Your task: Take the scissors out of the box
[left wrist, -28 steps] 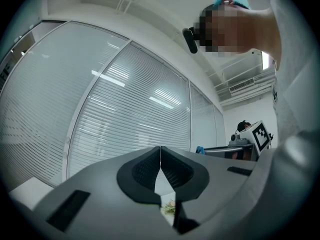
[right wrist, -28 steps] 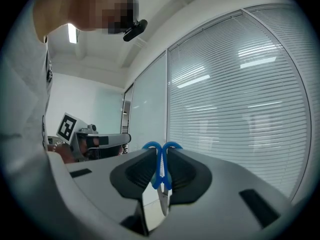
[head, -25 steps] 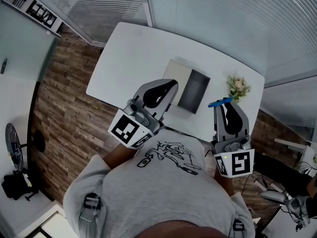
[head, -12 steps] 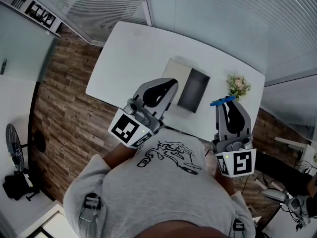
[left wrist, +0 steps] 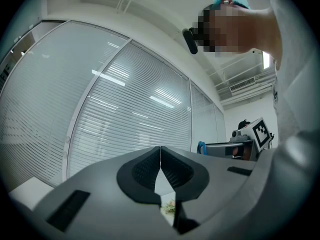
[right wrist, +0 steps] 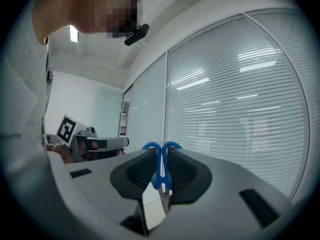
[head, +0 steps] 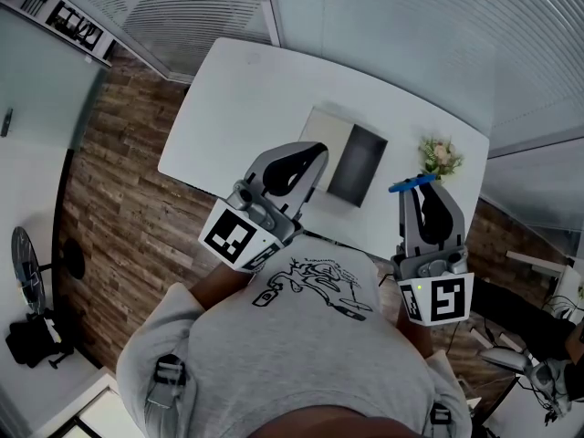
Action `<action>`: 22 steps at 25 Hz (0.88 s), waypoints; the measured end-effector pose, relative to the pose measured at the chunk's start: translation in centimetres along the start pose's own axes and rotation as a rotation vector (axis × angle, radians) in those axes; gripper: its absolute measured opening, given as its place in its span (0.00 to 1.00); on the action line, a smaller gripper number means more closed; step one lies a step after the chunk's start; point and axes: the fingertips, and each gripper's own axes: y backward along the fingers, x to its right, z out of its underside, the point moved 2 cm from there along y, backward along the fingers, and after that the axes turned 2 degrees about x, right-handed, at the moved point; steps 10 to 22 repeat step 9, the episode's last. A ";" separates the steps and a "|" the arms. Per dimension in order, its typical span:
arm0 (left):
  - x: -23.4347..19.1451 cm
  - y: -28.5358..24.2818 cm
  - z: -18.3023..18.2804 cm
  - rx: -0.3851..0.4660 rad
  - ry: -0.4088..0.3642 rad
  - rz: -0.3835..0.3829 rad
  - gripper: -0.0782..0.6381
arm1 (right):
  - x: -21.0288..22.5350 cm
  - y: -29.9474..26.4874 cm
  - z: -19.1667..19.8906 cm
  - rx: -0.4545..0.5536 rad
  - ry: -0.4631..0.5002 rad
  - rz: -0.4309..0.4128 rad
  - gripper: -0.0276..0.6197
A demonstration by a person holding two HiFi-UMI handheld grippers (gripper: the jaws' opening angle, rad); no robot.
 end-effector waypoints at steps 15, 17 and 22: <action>0.0 0.0 -0.1 0.002 0.000 -0.002 0.14 | -0.1 0.0 -0.2 0.001 0.005 -0.005 0.16; 0.0 0.0 -0.1 0.002 0.000 -0.002 0.14 | -0.1 0.0 -0.2 0.001 0.005 -0.005 0.16; 0.0 0.0 -0.1 0.002 0.000 -0.002 0.14 | -0.1 0.0 -0.2 0.001 0.005 -0.005 0.16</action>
